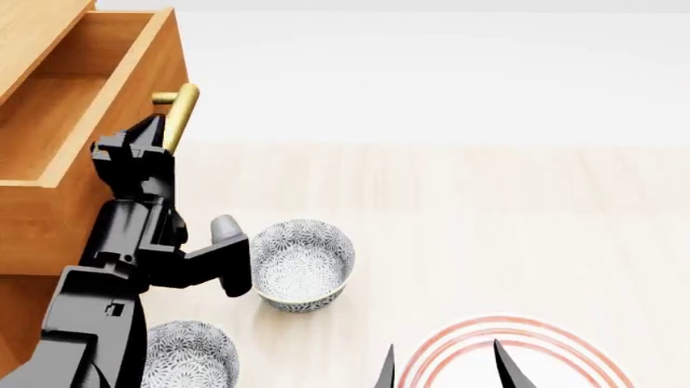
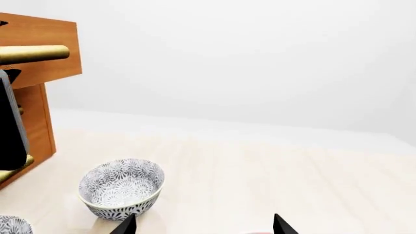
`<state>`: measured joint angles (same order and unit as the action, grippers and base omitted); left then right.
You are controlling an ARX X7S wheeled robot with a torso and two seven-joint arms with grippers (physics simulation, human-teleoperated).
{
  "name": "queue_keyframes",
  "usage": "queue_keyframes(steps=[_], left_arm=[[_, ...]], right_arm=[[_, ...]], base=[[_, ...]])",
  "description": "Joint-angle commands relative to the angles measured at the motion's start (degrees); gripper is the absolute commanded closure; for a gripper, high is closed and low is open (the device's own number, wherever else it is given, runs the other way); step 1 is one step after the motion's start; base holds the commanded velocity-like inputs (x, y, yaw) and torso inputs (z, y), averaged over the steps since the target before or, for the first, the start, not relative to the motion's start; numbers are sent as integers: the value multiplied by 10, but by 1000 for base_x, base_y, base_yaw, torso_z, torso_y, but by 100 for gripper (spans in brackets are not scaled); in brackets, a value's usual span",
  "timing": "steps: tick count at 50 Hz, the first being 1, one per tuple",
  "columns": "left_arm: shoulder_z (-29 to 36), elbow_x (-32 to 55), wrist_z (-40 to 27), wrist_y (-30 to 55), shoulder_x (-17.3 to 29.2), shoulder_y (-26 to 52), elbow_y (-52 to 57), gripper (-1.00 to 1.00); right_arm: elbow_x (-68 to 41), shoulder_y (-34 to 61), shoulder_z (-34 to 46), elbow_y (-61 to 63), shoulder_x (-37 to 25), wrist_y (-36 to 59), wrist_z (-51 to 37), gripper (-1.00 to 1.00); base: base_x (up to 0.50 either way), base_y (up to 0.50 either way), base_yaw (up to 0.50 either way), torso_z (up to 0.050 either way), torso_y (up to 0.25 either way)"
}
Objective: Open the top drawer of the cabinet.
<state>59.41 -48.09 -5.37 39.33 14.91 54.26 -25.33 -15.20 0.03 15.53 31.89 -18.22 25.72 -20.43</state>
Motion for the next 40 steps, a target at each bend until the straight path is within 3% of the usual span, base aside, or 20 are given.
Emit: queue_keyframes(steps=[1,11,29,40], left_arm=[[-1,-6,4,1,-1,13,-2,-100],[3,-15,17,15,4,4,35,-100],[47,-58,78,50,-26,-2,124,-100],[44,-80,168,102,-37,22,229,-100]], right_arm=[[-2,-2,0,-5,-1,-6,-1,-100],[-5,-6,-3,-5,-4,-12,-2,-100],[-10,-11,-7,2,-8,-11,-10,-100],[-14,-10,-9,13,-12,-1,-15,-100]], base=[[0,0,0,0,0],[0,0,0,0,0],[0,0,0,0,0],[0,0,0,0,0]])
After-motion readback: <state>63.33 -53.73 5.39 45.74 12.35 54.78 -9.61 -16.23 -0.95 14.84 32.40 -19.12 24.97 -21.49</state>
